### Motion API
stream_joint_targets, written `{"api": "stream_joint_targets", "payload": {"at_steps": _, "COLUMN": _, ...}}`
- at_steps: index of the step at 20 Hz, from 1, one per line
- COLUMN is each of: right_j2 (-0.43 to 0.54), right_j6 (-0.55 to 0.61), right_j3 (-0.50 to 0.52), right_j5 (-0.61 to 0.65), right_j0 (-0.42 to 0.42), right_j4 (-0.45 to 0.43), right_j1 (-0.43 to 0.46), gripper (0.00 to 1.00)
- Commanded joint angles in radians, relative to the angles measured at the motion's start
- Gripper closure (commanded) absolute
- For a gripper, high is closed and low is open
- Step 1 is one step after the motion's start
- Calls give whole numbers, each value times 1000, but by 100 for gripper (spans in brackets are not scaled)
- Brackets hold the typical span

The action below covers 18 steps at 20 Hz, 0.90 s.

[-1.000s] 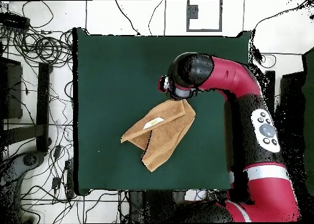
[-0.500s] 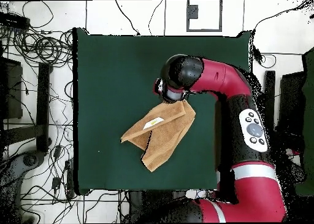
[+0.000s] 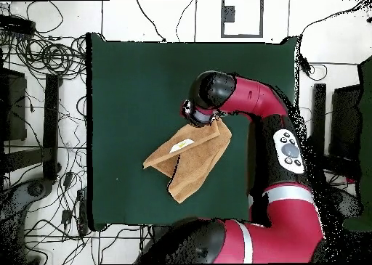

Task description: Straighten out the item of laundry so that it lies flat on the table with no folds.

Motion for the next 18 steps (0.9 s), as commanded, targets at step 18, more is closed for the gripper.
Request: {"api": "stream_joint_targets", "payload": {"at_steps": 18, "right_j2": -74, "right_j6": 256, "right_j3": 77, "right_j5": 38, "right_j0": 102, "right_j4": 96, "right_j1": 129, "gripper": 0}}
